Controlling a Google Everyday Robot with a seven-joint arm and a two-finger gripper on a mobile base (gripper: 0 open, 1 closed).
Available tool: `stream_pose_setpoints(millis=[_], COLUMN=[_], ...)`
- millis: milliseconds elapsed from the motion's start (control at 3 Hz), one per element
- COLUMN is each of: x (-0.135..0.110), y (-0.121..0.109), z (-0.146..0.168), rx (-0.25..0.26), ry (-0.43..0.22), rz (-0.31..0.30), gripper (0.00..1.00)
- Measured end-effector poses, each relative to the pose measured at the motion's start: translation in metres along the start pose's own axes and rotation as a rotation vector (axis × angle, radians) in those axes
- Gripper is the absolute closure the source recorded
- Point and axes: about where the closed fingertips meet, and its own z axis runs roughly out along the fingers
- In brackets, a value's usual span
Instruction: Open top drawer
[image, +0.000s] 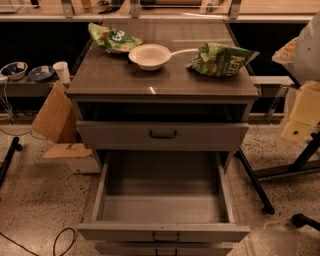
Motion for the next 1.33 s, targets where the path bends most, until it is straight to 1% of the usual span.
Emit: stream_pose_setpoints(millis=[333,667,1000,1333], x=[0.000,-0.002,-0.014,-0.023], y=[0.000,0.005,0.009,0.013], z=[-0.001,0.010,0.041,0.097], rx=[0.003,-0.008,-0.034,-0.096], ry=[0.001,-0.001,0.005,-0.012], rz=[-0.001,-0.059,-0.166,-0.235], gripper=[0.00,0.00,0.00,0.00])
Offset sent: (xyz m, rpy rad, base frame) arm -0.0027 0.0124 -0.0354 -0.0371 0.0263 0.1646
